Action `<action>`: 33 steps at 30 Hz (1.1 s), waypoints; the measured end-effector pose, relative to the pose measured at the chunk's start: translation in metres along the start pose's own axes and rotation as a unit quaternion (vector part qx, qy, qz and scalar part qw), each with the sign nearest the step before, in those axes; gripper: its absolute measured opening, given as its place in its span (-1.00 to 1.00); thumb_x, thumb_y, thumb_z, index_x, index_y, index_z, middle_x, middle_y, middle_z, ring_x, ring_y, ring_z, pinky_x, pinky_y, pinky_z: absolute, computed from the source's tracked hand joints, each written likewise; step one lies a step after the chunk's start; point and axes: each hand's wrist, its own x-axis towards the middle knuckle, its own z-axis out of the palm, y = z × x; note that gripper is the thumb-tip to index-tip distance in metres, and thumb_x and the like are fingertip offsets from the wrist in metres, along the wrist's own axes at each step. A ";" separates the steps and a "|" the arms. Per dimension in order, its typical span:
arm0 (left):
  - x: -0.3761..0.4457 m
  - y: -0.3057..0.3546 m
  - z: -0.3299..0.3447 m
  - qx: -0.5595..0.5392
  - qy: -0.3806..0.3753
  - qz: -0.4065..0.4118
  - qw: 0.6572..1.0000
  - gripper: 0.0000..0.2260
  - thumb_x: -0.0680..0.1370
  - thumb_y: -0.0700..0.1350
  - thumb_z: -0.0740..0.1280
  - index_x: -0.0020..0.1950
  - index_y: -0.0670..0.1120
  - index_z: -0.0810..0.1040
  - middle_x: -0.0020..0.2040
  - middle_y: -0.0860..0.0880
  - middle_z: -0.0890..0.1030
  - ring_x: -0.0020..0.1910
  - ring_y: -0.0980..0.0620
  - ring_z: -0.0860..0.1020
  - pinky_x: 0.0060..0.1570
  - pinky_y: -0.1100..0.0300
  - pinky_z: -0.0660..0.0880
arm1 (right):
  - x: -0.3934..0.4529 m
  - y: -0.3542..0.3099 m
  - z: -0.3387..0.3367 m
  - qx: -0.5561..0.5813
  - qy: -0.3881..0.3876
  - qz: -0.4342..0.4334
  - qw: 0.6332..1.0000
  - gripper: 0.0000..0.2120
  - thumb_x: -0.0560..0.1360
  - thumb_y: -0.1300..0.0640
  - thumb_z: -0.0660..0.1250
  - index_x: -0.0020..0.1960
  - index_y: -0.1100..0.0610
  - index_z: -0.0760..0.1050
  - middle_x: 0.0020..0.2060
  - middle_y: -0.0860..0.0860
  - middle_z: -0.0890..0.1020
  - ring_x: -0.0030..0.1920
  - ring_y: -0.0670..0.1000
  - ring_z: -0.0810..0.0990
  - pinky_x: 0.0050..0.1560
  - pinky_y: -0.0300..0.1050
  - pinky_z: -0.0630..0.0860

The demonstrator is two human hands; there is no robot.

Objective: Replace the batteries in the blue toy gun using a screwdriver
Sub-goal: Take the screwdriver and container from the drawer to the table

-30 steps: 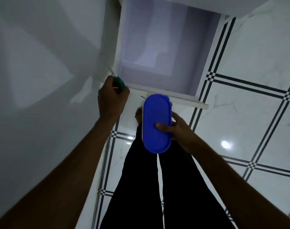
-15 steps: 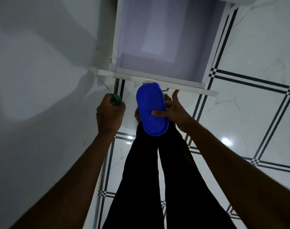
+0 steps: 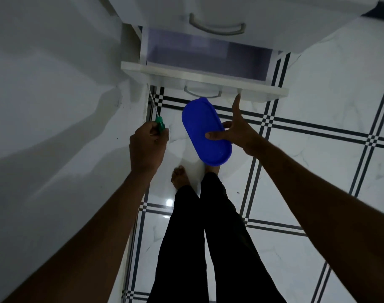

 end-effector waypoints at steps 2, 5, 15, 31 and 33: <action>0.009 0.008 0.003 0.003 0.003 0.005 1.000 -0.75 0.55 -0.06 0.37 0.11 -0.20 0.61 -0.01 -0.10 0.69 -0.04 0.01 0.65 0.04 0.05 0.60 | 0.009 -0.009 -0.011 -0.005 0.004 -0.016 1.000 0.34 0.36 0.27 0.57 0.49 -0.13 -0.57 0.51 0.12 0.28 -0.10 -0.16 0.70 -0.23 -0.22 0.64; 0.018 0.016 0.007 0.010 -0.001 0.007 1.000 -0.75 0.55 -0.06 0.38 0.11 -0.20 0.62 0.00 -0.11 0.69 -0.03 0.00 0.65 0.04 0.04 0.60 | 0.024 -0.019 -0.025 -0.014 0.006 -0.023 1.000 0.35 0.36 0.31 0.55 0.49 -0.11 -0.58 0.22 0.05 0.54 -0.13 -0.11 0.72 -0.12 -0.13 0.68; 0.035 0.033 0.018 0.012 -0.005 0.003 1.000 -0.75 0.54 -0.06 0.40 0.11 -0.18 0.64 -0.02 -0.08 0.70 -0.09 0.08 0.64 0.04 0.03 0.61 | 0.049 -0.045 -0.055 -0.024 0.009 -0.053 0.998 0.37 0.34 0.24 0.58 0.48 -0.14 -0.59 0.46 0.15 0.37 -0.03 -0.02 0.72 -0.15 -0.09 0.68; -0.006 0.053 -0.004 -0.009 -0.073 0.018 0.997 -0.66 0.52 -0.09 0.43 0.28 -0.12 0.57 0.03 0.02 0.66 -0.10 0.18 0.60 -0.04 0.32 0.56 | -0.039 -0.023 -0.032 0.015 0.112 -0.035 0.993 -0.36 0.38 0.13 0.57 0.39 0.08 0.41 0.08 -0.19 0.58 0.07 -0.12 0.60 -0.23 -0.31 0.62; -0.029 0.071 -0.019 -0.021 -0.106 0.027 0.994 -0.65 0.51 -0.11 0.44 0.28 -0.09 0.55 0.03 0.02 0.66 -0.09 0.16 0.62 -0.03 0.29 0.57 | -0.086 -0.024 -0.026 0.072 0.145 -0.048 0.986 -0.41 0.38 0.15 0.58 0.34 0.02 0.44 0.07 -0.19 0.59 0.08 -0.12 0.61 -0.17 -0.25 0.65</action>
